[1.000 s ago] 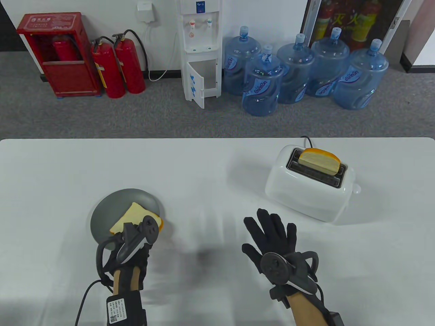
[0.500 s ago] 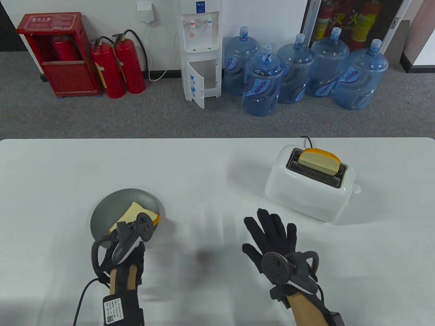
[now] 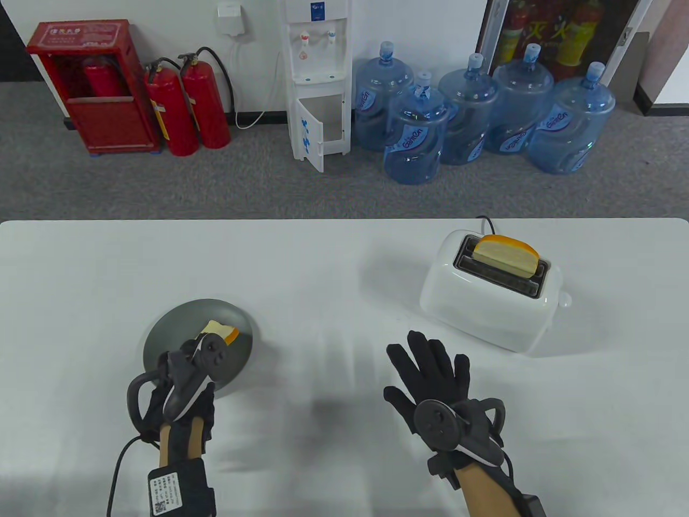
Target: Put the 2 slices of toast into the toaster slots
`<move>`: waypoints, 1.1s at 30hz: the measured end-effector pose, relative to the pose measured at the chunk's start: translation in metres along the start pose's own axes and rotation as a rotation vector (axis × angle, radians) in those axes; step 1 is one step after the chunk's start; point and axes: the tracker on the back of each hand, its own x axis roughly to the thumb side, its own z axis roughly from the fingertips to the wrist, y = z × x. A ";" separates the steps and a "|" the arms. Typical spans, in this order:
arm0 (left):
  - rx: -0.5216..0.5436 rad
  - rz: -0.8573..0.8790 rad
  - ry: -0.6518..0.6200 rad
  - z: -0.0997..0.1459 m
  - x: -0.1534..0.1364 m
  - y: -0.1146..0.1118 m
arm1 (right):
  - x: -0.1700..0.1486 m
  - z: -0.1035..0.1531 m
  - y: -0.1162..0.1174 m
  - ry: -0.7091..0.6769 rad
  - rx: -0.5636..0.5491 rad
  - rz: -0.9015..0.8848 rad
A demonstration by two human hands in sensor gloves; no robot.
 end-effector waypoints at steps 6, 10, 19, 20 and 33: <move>0.063 0.002 0.021 -0.001 -0.007 0.003 | -0.001 0.000 0.000 0.002 0.003 -0.002; 0.075 0.014 0.024 -0.002 -0.013 0.002 | -0.001 0.000 0.000 0.005 -0.001 -0.002; 0.159 0.049 0.031 0.000 -0.025 0.004 | -0.001 0.000 0.000 0.000 -0.003 -0.011; 0.164 0.056 0.030 0.001 -0.026 0.004 | -0.001 0.000 0.000 0.000 -0.003 -0.010; 0.372 0.192 -0.023 0.017 -0.036 0.006 | -0.001 0.000 0.001 -0.002 0.000 -0.023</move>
